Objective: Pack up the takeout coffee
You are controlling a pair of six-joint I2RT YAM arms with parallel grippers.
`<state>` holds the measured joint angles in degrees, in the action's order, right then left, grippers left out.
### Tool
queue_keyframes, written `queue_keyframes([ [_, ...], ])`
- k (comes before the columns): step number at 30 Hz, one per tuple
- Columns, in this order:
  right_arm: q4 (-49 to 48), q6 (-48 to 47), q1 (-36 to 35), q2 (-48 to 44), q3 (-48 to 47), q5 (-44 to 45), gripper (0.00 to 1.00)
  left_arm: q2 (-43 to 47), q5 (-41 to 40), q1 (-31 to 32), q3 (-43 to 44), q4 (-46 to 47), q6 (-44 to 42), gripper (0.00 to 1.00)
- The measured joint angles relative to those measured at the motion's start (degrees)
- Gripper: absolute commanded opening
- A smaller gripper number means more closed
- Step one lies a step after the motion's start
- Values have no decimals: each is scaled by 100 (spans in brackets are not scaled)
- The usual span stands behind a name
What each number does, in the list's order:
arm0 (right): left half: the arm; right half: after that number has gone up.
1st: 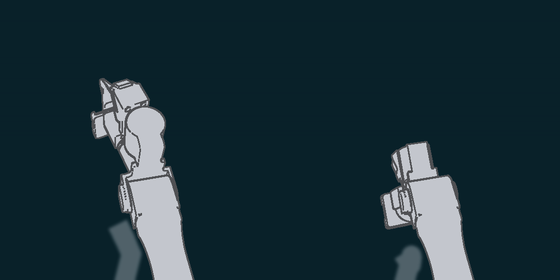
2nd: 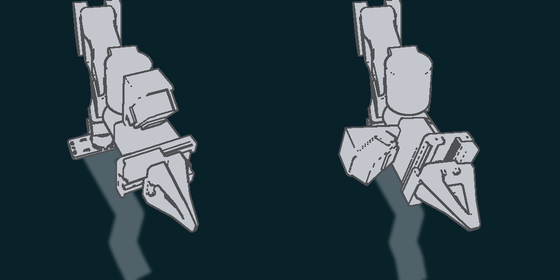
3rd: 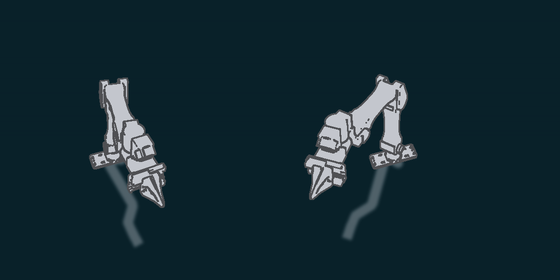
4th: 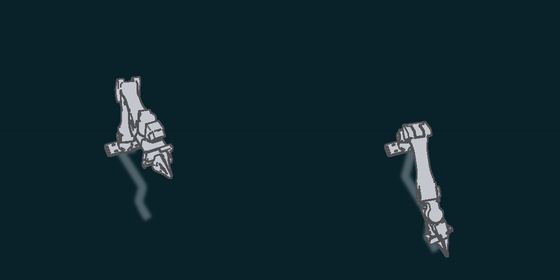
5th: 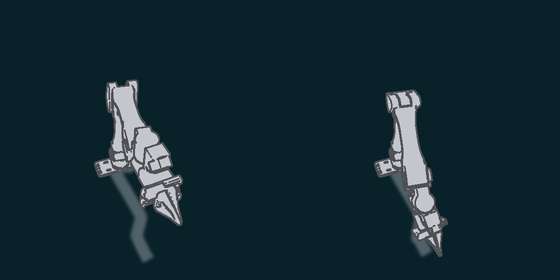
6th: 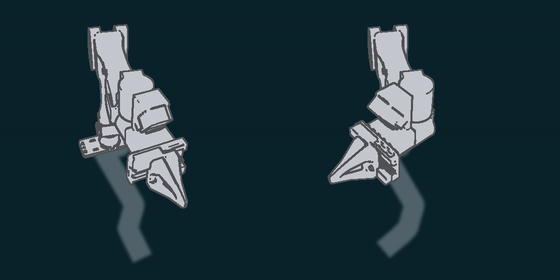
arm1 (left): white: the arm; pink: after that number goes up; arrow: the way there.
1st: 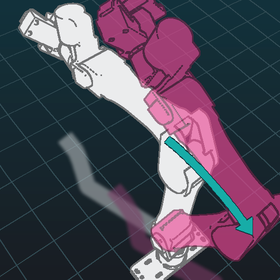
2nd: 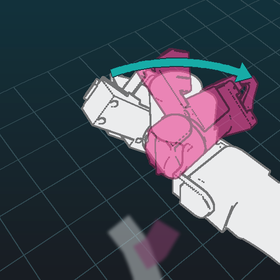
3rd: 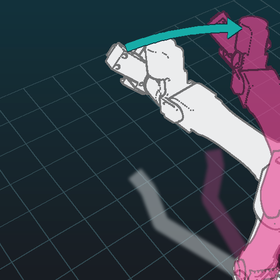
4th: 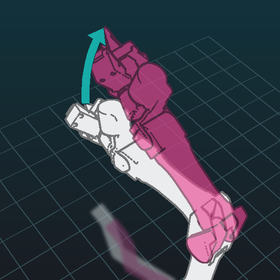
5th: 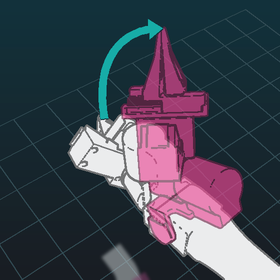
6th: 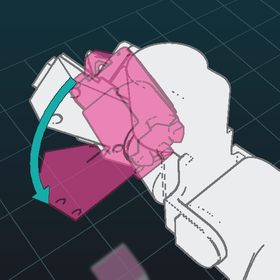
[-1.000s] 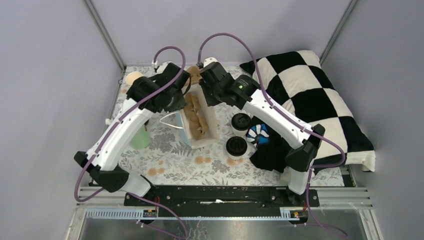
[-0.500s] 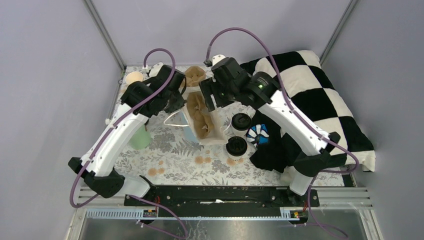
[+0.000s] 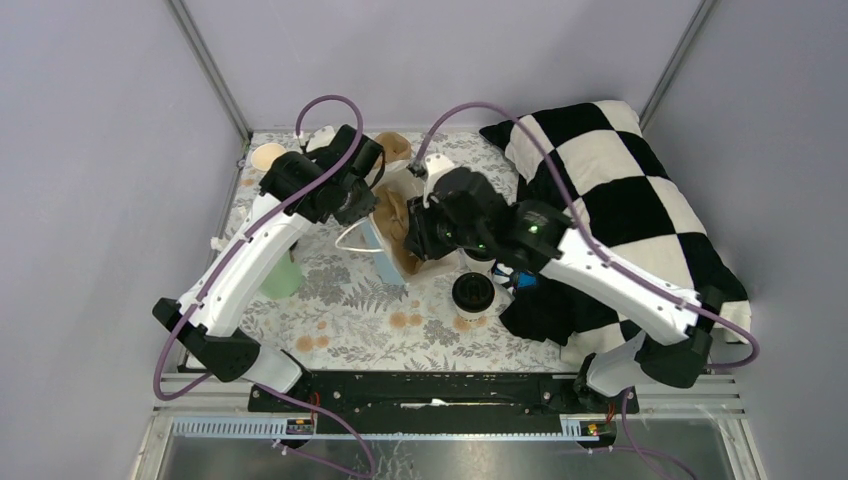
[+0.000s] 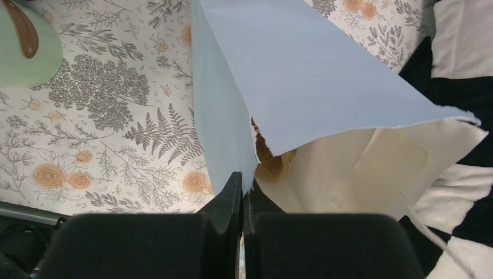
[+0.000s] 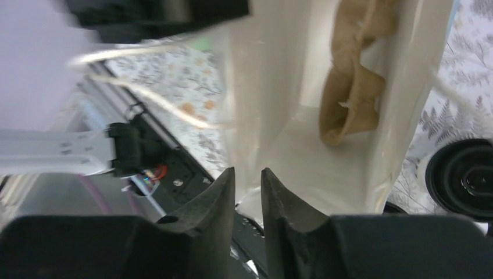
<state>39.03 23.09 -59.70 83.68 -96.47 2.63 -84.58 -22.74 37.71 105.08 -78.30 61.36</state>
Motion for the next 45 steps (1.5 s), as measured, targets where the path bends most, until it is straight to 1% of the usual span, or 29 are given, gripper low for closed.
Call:
queue_keyframes([
  [1, -90, 24, -4, 31, 175, 76, 25, 13, 9, 0, -13, 22, 15, 0],
  [4, -258, 57, 0, 291, 551, 415, 24, 101, 46, 2, -142, 92, 59, 0],
  [11, -481, -173, -168, 850, 675, 1478, 30, 260, 66, 0, -264, 109, 175, 0],
  [18, -693, -505, -245, 1215, 817, 2328, 38, 640, 122, 0, -721, 337, 238, 0],
  [22, -822, -605, -245, 1362, 973, 2555, 41, 719, 166, -11, -785, 404, 234, 0],
  [25, -916, -671, -247, 1464, 1082, 2695, 46, 728, 203, -15, -798, 518, 219, 0],
  [29, -1078, -732, -247, 1596, 1196, 2822, 46, 730, 264, -20, -815, 570, 188, 0],
  [32, -1172, -748, -247, 1676, 1276, 2844, 42, 730, 317, -22, -857, 627, 164, 0],
  [33, -1200, -763, -247, 1703, 1303, 2844, 38, 734, 332, -22, -890, 643, 162, 0],
  [39, -1362, -879, -247, 1799, 1342, 2977, 1, 769, 391, -28, -1003, 750, 140, 0],
  [45, -1408, -879, -249, 1775, 1292, 2920, 0, 1001, 385, -33, -1340, 970, 13, 0],
])
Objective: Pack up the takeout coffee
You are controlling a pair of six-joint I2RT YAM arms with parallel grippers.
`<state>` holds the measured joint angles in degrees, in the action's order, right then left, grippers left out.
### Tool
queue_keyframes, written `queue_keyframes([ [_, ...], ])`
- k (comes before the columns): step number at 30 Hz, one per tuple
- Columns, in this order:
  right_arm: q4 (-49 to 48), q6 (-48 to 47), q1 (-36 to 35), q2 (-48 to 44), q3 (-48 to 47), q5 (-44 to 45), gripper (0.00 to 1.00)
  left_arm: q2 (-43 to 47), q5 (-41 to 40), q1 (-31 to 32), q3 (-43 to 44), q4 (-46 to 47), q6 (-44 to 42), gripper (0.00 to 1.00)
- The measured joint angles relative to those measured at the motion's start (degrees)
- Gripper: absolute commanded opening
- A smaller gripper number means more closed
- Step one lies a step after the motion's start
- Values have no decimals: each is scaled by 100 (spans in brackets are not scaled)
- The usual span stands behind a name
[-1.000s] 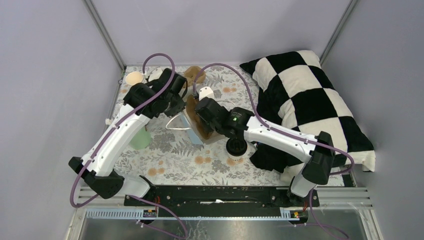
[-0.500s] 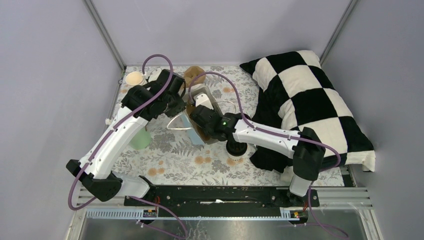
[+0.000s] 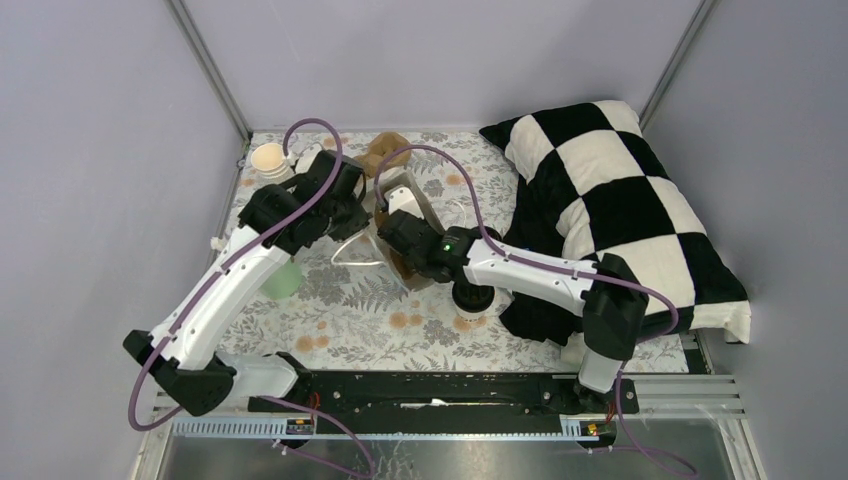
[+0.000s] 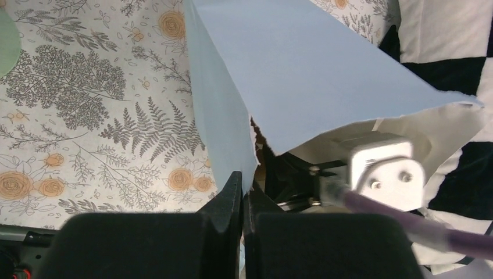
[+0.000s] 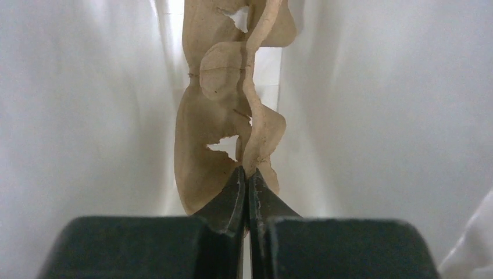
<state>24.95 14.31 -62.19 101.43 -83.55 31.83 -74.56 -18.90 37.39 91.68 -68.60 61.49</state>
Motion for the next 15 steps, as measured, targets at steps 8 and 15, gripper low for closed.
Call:
queue_keyframes([
  [8, -39, 199, 39, -501, 50, -793, 0, 942, -31, -20, -966, 481, -208, 0],
  [15, -142, -332, 197, -538, 210, -1650, 0, 1224, -39, -33, -1320, 706, -323, 0],
])
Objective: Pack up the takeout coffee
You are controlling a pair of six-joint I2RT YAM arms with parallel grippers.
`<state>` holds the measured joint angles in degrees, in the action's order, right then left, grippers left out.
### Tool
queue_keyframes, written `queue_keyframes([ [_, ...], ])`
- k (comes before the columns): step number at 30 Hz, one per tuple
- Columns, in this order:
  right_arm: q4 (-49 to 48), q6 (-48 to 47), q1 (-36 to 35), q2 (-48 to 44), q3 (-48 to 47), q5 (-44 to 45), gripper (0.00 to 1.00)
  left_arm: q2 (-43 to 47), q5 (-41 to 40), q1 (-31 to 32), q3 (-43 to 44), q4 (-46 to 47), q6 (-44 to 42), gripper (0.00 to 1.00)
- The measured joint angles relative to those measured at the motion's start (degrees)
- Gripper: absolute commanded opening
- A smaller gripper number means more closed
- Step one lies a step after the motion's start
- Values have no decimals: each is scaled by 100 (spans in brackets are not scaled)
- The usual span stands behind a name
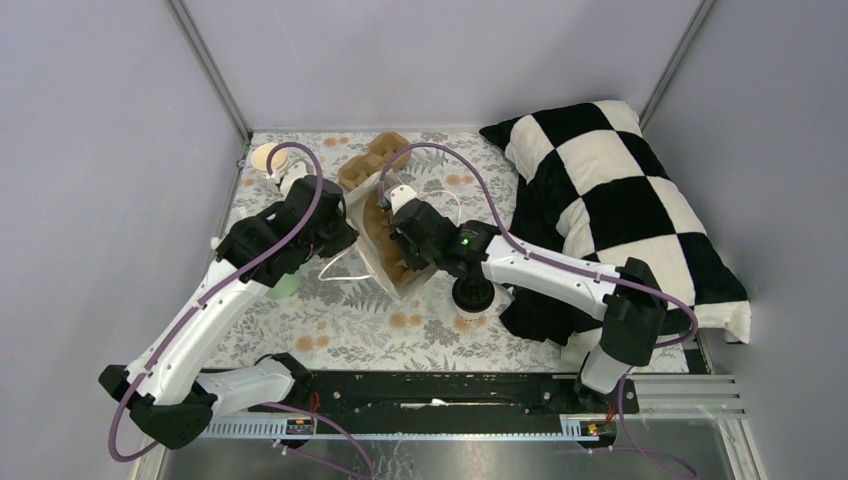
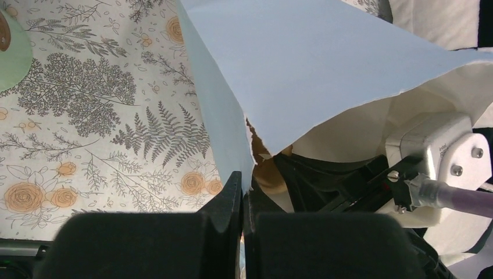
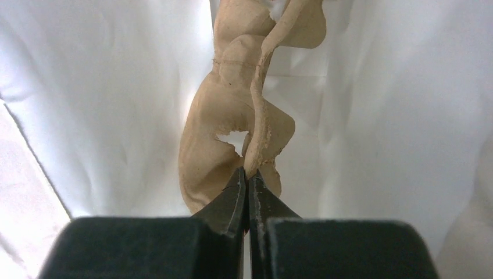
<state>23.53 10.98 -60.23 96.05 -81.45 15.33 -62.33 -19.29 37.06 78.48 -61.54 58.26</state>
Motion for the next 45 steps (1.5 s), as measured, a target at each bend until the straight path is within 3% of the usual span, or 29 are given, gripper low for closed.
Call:
queue_keyframes([
  [7, 127, -103, 125, 409, -260, -81, 6, 24, -2, -4, -127, 46, -24, 0],
  [9, 232, -76, 125, 673, -472, 92, 19, 24, -2, -4, -136, 55, -26, 0],
  [11, 356, -31, 125, 896, -656, 317, 22, 26, -4, -4, -136, 72, -28, 0],
  [18, 527, 140, 125, 1169, -782, 1123, 52, 39, -4, -4, -136, 164, -44, 0],
  [22, 525, 146, 116, 1167, -782, 1211, 55, 39, -4, -4, -138, 177, -61, 0],
  [29, 656, 177, 22, 968, -800, 1040, 67, 39, -7, -26, -138, 175, -155, 0],
  [33, 754, 229, -15, 732, -975, 916, 61, 37, -4, -44, -138, 173, -225, 0],
  [39, 632, 234, -15, 557, -1058, 916, 15, 33, -2, -70, -138, 175, -302, 0],
  [45, 367, 170, -15, 702, -1003, 1106, 11, 15, 9, -81, -138, 181, -363, 0],
])
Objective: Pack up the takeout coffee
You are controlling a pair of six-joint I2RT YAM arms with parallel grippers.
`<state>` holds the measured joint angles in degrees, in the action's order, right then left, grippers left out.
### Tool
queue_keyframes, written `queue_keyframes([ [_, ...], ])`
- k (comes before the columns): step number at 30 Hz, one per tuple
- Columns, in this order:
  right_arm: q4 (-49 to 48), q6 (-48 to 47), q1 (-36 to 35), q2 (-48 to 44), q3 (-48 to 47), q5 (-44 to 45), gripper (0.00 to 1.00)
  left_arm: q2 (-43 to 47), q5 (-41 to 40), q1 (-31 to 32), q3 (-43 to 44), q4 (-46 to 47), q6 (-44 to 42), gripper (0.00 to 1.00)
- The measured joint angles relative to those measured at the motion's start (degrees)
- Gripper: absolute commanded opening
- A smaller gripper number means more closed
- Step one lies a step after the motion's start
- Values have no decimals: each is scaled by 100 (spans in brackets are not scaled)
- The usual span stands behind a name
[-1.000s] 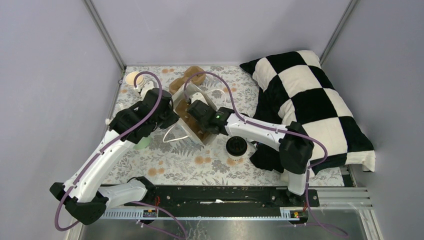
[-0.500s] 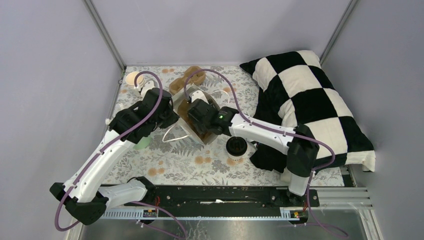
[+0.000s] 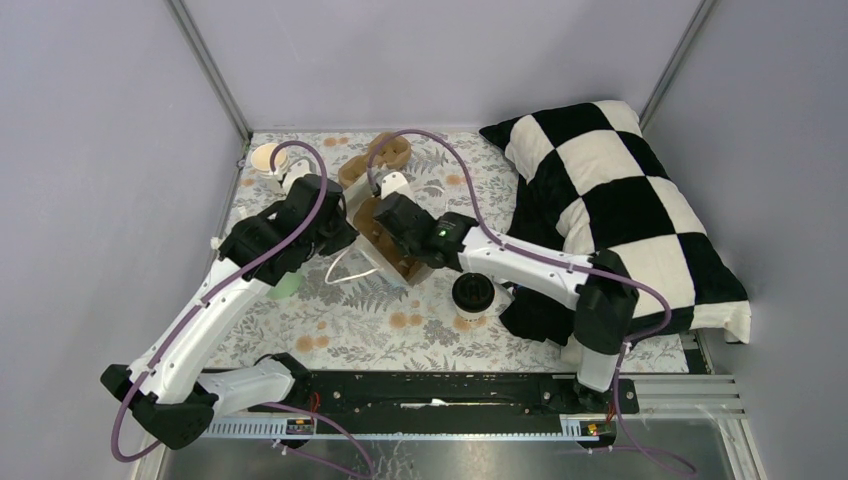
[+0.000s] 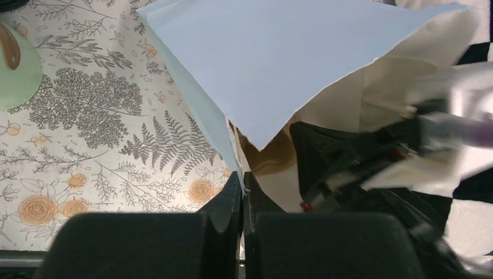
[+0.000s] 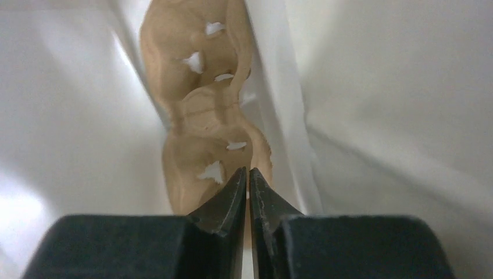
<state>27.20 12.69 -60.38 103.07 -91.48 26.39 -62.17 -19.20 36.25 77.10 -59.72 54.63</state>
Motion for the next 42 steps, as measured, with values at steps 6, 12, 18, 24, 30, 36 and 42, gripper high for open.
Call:
queue_keyframes([
  [6, -323, 0, 2, 994, -96, 448, 9, -70, 46, -24, 0, 103, -22, 0],
  [12, -15, -46, 4, 1228, -264, 251, 36, -79, 52, -70, -26, 76, -74, 0],
  [18, 376, -9, 4, -177, -431, -584, 59, -81, 24, -109, -26, 66, -72, 0],
  [24, 833, 136, 0, -1202, -1016, -1416, 80, -98, 24, -146, -20, 48, -59, 0],
  [30, 1751, 59, 0, -1270, -2227, -1078, 87, -247, 35, -221, 146, -68, 15, 0],
  [36, 2175, -282, 2, -1495, -2081, -431, 95, -424, 74, -289, 313, -118, 52, 0],
  [42, 1652, -634, 31, -2205, -531, -647, 96, -584, 155, -372, 527, -280, 72, 0],
])
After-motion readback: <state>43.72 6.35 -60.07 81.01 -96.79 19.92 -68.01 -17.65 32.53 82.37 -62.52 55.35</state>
